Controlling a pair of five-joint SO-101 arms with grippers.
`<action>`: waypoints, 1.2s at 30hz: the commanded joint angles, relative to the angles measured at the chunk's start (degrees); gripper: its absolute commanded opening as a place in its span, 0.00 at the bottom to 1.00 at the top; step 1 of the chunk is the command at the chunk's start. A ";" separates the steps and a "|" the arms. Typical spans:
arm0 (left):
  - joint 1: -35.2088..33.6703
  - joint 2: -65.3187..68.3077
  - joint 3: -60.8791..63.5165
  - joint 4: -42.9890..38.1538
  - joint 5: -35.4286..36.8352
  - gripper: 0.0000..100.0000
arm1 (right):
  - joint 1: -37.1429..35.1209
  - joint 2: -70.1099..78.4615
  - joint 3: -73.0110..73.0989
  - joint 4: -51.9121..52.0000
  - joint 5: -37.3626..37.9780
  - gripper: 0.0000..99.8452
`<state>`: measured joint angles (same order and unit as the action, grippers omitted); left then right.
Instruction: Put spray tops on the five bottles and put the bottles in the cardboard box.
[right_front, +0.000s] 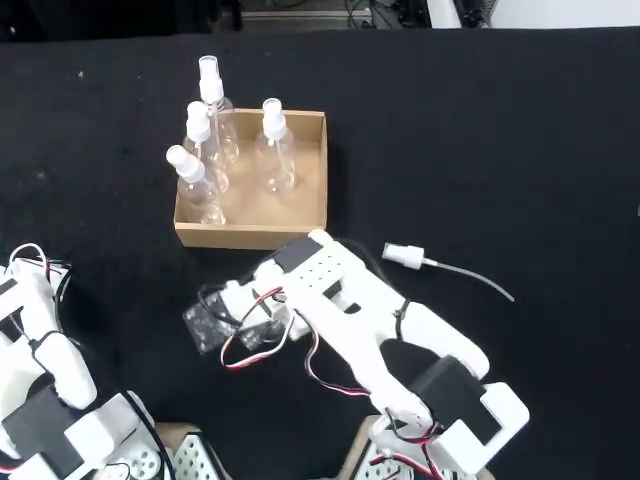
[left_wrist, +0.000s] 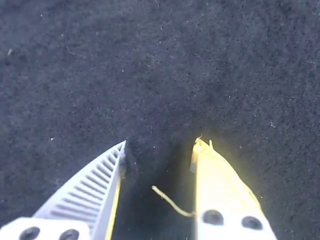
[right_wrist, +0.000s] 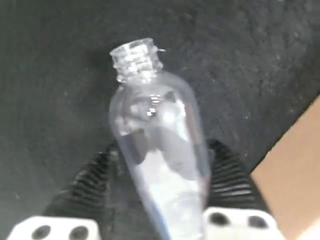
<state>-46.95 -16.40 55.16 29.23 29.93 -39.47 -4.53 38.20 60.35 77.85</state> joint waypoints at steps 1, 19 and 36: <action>-0.13 -0.26 -2.86 0.26 0.26 0.19 | 2.02 -0.84 -1.80 -0.44 -14.15 0.02; -0.22 -0.26 -2.86 0.26 0.26 0.19 | 2.73 -6.55 4.18 8.26 -32.18 0.23; -0.13 -0.26 -3.03 0.26 0.26 0.19 | 0.88 -10.33 15.25 -9.49 -23.91 0.22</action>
<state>-46.95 -16.40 55.16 29.23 29.93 -38.59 -12.35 54.73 52.35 53.49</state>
